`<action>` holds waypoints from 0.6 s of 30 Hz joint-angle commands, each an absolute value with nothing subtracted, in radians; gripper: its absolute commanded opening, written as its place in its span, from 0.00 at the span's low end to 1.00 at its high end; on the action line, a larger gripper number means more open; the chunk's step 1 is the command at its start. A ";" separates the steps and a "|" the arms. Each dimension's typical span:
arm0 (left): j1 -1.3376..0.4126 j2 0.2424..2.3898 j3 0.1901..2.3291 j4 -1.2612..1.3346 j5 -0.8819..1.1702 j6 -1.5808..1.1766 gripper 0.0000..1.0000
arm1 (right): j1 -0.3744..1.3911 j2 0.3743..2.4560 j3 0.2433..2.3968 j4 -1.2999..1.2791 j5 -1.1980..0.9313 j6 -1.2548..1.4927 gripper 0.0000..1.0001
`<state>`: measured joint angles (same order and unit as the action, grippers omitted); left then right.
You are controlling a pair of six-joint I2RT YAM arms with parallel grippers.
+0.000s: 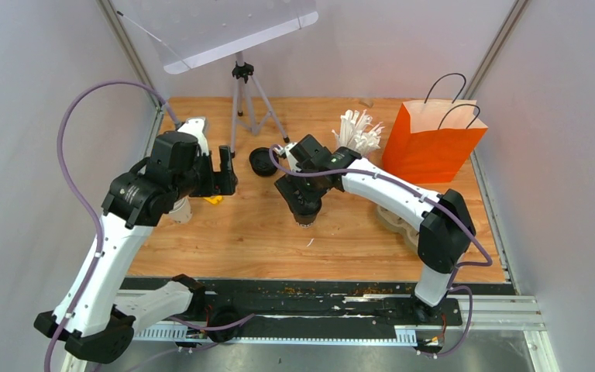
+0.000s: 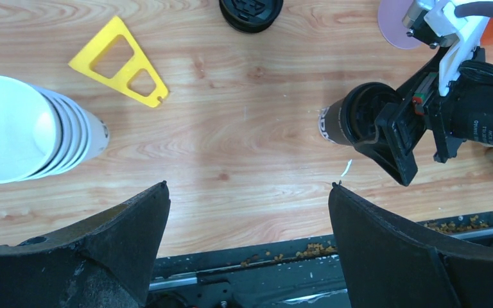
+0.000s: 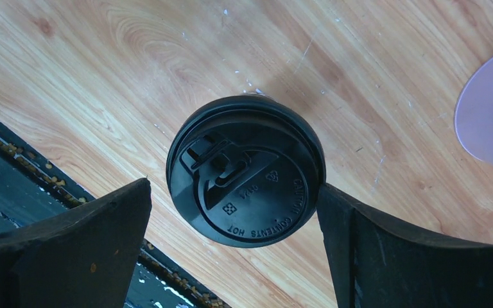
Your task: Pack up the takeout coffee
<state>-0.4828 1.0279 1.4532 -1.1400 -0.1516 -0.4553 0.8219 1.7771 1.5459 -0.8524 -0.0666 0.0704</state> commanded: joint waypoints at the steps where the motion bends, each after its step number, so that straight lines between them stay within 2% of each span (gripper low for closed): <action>1: -0.485 0.987 1.490 -1.149 -0.209 -0.401 1.00 | 0.826 1.744 1.520 -0.771 -0.034 0.033 1.00; 7: -0.485 0.944 1.447 -1.159 -0.212 -0.413 1.00 | 0.833 1.775 1.530 -0.791 -0.001 0.026 0.99; 18: -0.485 0.918 1.409 -1.138 -0.205 -0.445 1.00 | 0.847 1.775 1.510 -0.808 0.024 0.032 0.90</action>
